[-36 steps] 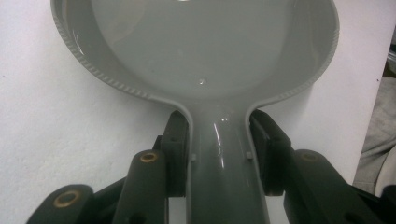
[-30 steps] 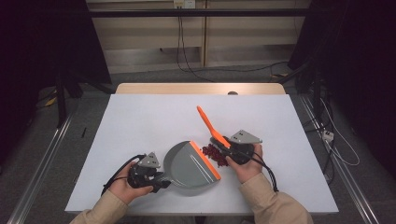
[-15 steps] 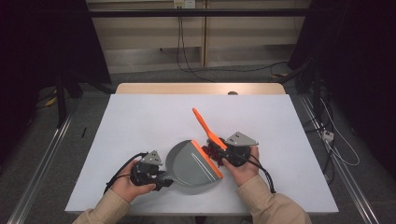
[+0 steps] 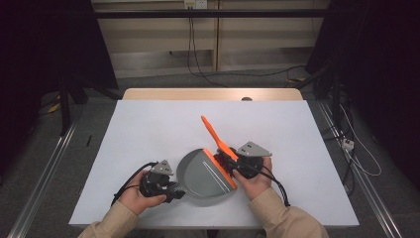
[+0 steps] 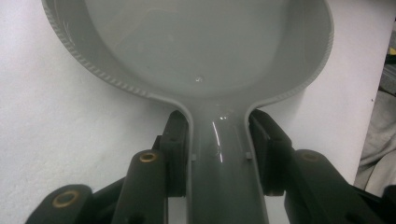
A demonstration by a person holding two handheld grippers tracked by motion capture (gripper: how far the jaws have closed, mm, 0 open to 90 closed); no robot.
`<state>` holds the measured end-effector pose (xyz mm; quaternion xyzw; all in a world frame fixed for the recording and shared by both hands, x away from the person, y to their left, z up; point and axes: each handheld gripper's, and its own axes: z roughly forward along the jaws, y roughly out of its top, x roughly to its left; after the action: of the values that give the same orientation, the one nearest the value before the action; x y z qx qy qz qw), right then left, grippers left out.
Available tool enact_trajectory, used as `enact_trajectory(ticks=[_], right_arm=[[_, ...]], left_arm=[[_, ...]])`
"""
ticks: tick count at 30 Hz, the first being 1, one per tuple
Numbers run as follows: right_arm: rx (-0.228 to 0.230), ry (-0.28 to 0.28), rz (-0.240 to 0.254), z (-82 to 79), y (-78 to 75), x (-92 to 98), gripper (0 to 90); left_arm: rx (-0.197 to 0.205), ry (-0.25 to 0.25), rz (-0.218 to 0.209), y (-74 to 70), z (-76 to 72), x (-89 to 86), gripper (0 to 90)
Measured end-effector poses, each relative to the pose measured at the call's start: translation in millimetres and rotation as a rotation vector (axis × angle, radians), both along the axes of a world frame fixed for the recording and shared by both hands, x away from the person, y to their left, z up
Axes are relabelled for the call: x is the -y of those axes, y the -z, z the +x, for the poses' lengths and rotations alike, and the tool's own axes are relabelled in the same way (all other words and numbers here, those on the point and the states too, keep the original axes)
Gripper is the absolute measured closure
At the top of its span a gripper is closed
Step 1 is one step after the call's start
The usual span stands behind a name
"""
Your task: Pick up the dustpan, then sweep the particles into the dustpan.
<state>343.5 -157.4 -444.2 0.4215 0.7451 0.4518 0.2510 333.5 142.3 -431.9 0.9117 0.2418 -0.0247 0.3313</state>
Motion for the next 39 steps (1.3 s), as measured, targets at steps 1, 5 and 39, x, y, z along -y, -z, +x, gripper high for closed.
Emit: enact_trajectory(ticks=[1, 5, 39], right_arm=[[0.002, 0.001, 0.000, -0.1, 0.1, -0.6, 70.8], [0.005, 0.001, 0.000, -0.7, 0.4, -2.3, 70.8], [-0.003, -0.010, 0.023, -3.1, 1.7, -9.4, 70.1]], left_arm=[[-0.002, -0.001, -0.002, 0.2, 0.1, 0.2, 62.4], [-0.005, -0.002, -0.001, 0.6, 0.1, 0.6, 62.4], [-0.024, -0.021, -0.010, 3.1, 1.4, 4.0, 62.5]])
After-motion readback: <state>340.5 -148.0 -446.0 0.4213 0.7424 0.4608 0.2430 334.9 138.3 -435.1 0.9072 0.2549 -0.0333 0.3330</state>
